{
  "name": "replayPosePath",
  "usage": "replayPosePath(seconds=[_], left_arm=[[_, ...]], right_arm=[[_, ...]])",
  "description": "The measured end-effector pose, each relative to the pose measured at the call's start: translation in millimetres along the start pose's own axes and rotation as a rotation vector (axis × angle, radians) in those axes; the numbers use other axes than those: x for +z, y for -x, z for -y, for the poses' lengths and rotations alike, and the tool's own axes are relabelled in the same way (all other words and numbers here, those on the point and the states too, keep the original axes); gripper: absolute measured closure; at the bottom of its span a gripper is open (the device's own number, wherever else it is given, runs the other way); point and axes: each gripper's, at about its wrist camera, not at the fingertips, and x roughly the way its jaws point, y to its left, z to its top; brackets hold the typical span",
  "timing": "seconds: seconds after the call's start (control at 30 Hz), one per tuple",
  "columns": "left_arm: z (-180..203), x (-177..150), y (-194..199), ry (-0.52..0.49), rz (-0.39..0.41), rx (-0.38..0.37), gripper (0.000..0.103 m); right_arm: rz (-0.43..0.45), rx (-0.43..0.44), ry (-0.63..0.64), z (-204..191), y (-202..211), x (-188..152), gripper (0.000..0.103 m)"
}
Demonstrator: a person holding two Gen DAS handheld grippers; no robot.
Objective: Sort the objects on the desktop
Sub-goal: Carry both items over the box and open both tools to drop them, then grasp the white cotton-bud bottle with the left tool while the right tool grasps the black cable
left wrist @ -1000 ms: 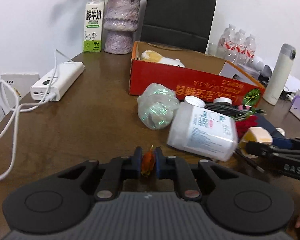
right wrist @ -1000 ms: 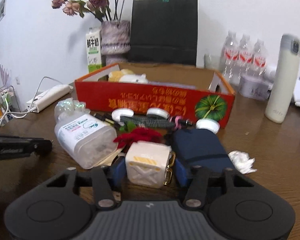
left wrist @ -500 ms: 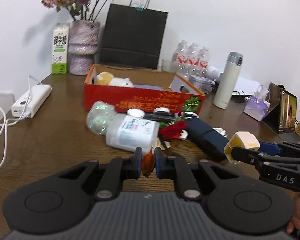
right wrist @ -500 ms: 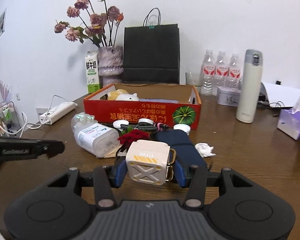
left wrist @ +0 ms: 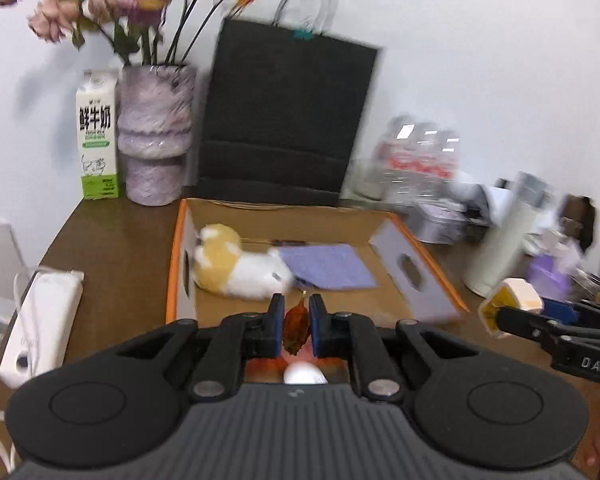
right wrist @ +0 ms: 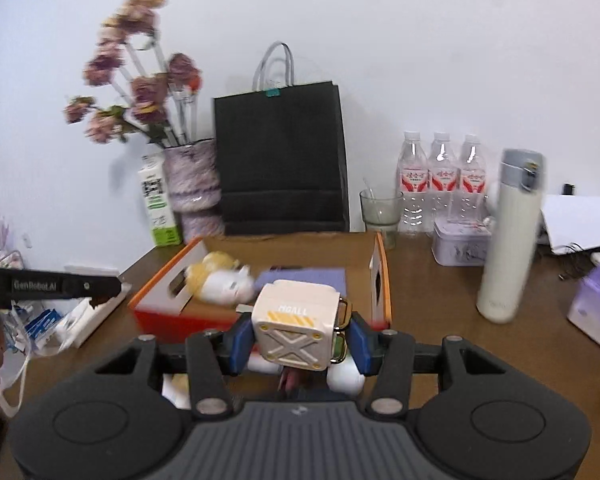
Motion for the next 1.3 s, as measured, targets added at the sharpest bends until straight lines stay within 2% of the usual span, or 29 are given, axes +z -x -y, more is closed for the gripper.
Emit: replayPosePath(seconds=[0.1,0.17,0.3,0.4,0.5,0.53,0.6,0.63,0.73,0.8,0.93,1.03,1.1,1.2,1.3], left_arm=[[-10,23,-52,0.004,-0.103,0.055,0.09],[-21,24,-80,0.006,-0.179,0.08,0.09],[-28,17,-117,-0.048,-0.289,0.109,0.09],[-32,13,-145,-0.038,-0.382,0.13,0.089],[-35,12,-158,-0.022,-0.419,0.112,0.087],[-37,14,-155,-0.009,-0.42,0.103,0.083],[-38,19,-144,0.005,-0.406,0.07,0.064],[-37,23,-136,-0.003,-0.398,0.068,0.045],[-32,35,-116,-0.026,-0.345,0.094,0.04],[-35,40,-100,0.005,-0.33,0.089,0.037],[-28,23,-58,0.071,-0.222,0.126,0.012],[-23,-16,-20,0.14,-0.13,0.116,0.004],[-16,-51,5,0.165,-0.07,0.122,0.002],[-3,-104,36,0.137,0.005,0.155,0.0],[7,-146,59,0.093,0.069,0.175,0.0]], right_arm=[[-0.122,-0.007,0.016,8,-61,37,0.055],[-0.264,-0.014,0.036,10,-106,51,0.055],[-0.579,-0.005,0.08,5,-184,55,0.055],[-0.79,-0.026,0.1,0,-232,44,0.054],[-0.859,-0.03,0.059,-2,-249,46,0.053],[-0.843,-0.036,0.059,-4,-248,49,0.053],[-0.816,-0.023,0.052,-4,-240,57,0.044],[-0.8,-0.021,0.05,-5,-234,62,0.043],[-0.711,-0.065,0.051,-5,-213,80,0.036],[-0.648,-0.073,0.047,-3,-194,89,0.026],[-0.456,-0.06,0.046,3,-149,87,0.025],[-0.272,-0.041,0.034,-1,-105,58,0.022],[-0.163,-0.011,0.021,-4,-70,26,0.019],[-0.072,-0.017,0.005,-9,-33,-27,0.019],[-0.018,-0.049,0.038,-18,-6,-77,0.019]])
